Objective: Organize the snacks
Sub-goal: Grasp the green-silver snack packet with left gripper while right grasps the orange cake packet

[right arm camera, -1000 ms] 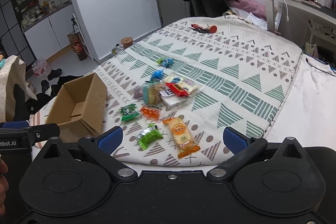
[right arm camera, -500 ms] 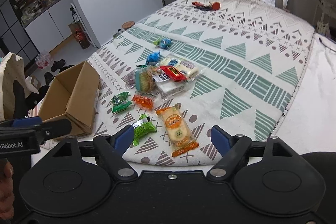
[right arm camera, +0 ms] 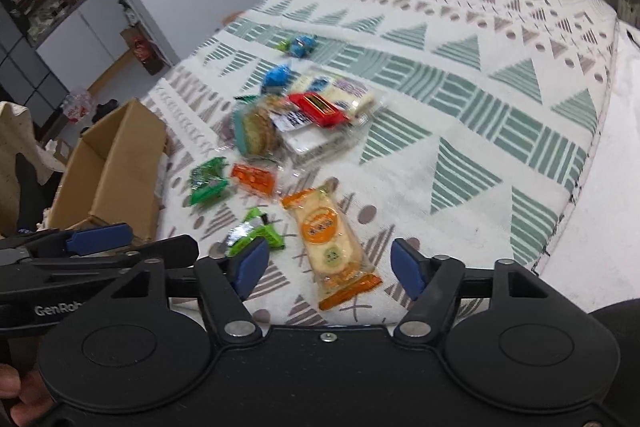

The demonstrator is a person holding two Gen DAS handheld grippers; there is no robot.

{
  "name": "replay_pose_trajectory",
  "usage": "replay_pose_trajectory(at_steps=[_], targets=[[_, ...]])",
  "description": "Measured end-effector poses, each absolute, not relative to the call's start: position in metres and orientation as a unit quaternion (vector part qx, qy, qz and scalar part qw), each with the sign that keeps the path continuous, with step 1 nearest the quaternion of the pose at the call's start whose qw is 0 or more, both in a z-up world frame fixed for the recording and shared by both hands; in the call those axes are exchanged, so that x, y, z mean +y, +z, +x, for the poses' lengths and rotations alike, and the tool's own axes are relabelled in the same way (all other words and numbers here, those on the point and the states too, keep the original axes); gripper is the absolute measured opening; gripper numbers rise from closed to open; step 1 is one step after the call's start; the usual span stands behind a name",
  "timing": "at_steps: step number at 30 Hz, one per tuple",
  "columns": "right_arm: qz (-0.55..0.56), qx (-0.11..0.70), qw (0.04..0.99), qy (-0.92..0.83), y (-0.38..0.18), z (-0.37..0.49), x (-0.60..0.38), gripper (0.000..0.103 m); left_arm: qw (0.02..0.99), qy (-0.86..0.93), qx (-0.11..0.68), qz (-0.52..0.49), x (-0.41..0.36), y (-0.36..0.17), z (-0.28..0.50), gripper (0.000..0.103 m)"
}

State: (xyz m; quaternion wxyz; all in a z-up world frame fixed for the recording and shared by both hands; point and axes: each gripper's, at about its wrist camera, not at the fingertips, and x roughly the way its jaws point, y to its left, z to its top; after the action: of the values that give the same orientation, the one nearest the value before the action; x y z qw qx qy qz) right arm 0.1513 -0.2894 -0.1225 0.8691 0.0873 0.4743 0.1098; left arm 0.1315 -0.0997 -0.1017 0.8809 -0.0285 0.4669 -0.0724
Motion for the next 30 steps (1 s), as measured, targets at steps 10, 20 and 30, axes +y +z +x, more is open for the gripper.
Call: replay_pose_trajectory(at_steps=[10, 20, 30], targets=[[0.115, 0.492, 0.857, 0.099, -0.142, 0.167, -0.3, 0.063, 0.86, -0.09, 0.501, -0.022, -0.107, -0.14, 0.157, 0.07], [0.133, 0.51, 0.843, 0.104, -0.156, 0.181, -0.301, 0.062, 0.849, -0.105, 0.517, -0.012, -0.114, -0.169, 0.181, 0.052], [0.128, 0.519, 0.838, 0.111, -0.167, 0.193, -0.292, 0.059, 0.853, -0.106, 0.51, -0.028, -0.104, -0.168, 0.181, 0.027]])
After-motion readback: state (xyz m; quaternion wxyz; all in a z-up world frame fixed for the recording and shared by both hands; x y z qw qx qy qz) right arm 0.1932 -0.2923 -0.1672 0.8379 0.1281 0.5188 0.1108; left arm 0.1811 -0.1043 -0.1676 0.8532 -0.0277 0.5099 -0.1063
